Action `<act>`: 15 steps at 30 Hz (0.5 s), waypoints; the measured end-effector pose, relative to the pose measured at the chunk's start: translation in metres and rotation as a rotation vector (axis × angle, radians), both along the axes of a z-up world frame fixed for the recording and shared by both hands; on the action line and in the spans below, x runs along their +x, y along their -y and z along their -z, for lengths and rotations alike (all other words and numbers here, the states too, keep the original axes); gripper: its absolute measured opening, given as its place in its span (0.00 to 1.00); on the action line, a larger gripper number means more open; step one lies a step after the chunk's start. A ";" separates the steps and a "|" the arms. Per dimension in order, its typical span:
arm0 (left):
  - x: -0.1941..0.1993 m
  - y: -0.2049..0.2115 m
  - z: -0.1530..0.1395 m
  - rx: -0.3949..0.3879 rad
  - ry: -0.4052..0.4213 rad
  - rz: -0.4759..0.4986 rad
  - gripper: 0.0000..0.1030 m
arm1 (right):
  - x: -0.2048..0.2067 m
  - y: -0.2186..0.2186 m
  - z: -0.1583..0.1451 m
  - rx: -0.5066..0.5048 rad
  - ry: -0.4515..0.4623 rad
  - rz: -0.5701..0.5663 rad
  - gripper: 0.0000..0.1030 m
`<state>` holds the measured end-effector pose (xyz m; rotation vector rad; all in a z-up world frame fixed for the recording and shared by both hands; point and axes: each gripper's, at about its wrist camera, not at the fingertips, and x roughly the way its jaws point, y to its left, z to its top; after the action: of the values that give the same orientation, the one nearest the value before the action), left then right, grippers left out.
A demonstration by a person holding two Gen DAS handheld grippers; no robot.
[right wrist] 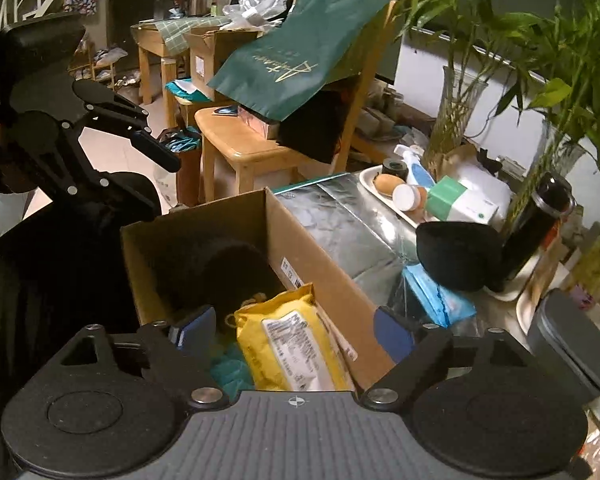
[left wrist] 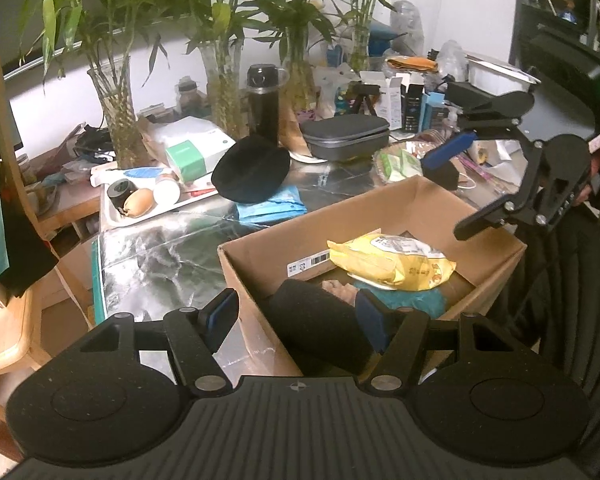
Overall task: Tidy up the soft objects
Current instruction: 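Lower the yellow snack bag into the box and open the right gripper, then move the left gripper toward the small black card pack on the table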
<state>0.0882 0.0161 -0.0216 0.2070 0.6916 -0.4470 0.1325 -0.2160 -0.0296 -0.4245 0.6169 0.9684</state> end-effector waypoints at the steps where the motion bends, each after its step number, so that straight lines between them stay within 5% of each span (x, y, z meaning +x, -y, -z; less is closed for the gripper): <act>1: 0.001 0.000 0.000 0.000 -0.001 -0.001 0.62 | 0.000 0.000 0.001 0.001 -0.007 0.009 0.89; 15: 0.015 0.000 0.002 -0.015 -0.009 -0.035 0.62 | -0.002 0.017 0.005 0.054 -0.078 0.148 1.00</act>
<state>0.1030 0.0161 -0.0235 0.1787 0.6993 -0.4194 0.1302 -0.2327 -0.0347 -0.2896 0.6814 0.8615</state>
